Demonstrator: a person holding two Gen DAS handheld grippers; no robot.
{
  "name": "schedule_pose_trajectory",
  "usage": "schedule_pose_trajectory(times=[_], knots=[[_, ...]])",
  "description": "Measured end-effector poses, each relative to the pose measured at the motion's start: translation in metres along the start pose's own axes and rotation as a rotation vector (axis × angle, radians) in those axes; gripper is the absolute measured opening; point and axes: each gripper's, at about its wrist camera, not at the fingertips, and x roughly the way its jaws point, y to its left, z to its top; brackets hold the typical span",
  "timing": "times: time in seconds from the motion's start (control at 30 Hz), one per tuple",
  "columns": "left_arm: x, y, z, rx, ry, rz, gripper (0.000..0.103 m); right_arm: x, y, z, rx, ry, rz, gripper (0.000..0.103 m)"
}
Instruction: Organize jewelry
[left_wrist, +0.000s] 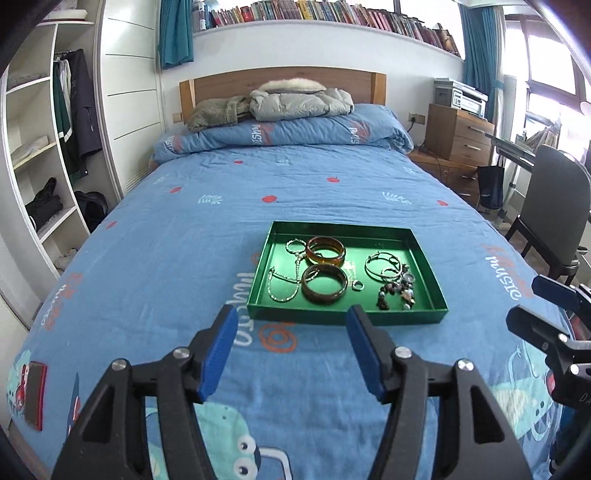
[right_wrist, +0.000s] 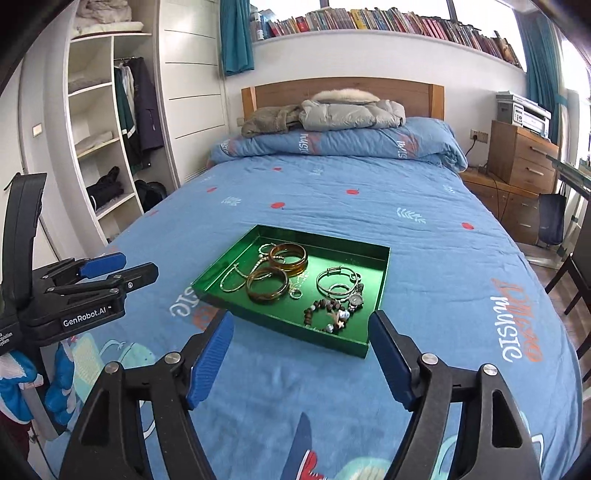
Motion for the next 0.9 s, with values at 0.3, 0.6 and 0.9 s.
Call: schedule_pose_trajectory(times=[0.3, 0.6, 0.9], knots=[[-0.099, -0.008, -0.052, 0.057, -0.071, 0.048, 0.059, -0.088, 0.04, -0.044, -0.088, -0.059, -0.031, 0.1], [-0.157, 0.001, -0.078, 0.048, -0.146, 0.091, 0.059, -0.139, 0.057, -0.075, -0.105, -0.113, -0.033, 0.103], [-0.19, 0.021, -0.102, 0.01, -0.178, 0.123, 0.066, -0.158, 0.056, -0.096, -0.094, -0.15, -0.077, 0.103]])
